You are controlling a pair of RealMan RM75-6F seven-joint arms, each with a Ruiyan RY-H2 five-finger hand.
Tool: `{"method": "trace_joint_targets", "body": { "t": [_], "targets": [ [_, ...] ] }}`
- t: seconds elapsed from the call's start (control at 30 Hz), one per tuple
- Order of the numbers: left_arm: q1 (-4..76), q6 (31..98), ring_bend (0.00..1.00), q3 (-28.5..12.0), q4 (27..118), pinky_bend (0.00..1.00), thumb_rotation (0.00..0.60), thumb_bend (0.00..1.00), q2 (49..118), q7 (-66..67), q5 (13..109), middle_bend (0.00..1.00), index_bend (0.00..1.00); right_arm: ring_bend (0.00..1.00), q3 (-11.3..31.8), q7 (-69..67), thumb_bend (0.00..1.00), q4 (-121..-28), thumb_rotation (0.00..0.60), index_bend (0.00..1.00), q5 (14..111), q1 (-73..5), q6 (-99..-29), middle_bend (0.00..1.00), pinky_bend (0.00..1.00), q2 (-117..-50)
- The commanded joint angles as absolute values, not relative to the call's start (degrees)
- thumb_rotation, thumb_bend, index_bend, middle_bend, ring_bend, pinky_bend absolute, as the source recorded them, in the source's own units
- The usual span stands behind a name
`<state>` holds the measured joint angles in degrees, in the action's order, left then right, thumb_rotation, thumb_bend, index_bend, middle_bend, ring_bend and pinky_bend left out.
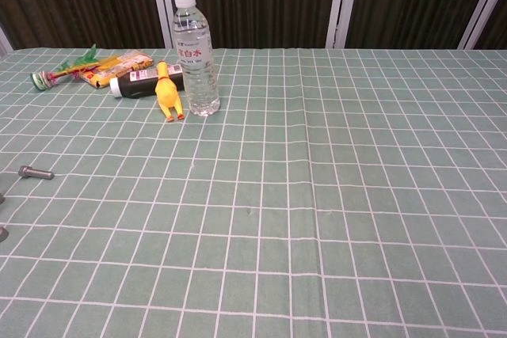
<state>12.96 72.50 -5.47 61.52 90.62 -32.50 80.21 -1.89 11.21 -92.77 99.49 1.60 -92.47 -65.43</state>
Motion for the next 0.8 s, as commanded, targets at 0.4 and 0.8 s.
{"method": "trace_joint_targets", "body": {
  "t": [0.4, 0.8],
  "targets": [
    [13.3, 78.8, 1.00, -6.0, 77.5, 1.00, 0.600, 0.41, 81.5, -17.4, 84.5, 1.00, 0.37, 0.00, -2.1, 11.5, 0.28, -92.7, 0.600, 0.00, 99.9, 1.6, -92.3, 0.00, 0.00, -65.5],
    [21.8, 73.4, 1.00, -9.4, 87.6, 1.00, 0.600, 0.41, 85.7, 42.9, 71.2, 1.00, 0.38, 0.00, -2.1, 11.4, 0.28, -92.9, 0.600, 0.00, 99.6, 1.3, -91.8, 0.00, 0.00, -65.3]
  ]
}}
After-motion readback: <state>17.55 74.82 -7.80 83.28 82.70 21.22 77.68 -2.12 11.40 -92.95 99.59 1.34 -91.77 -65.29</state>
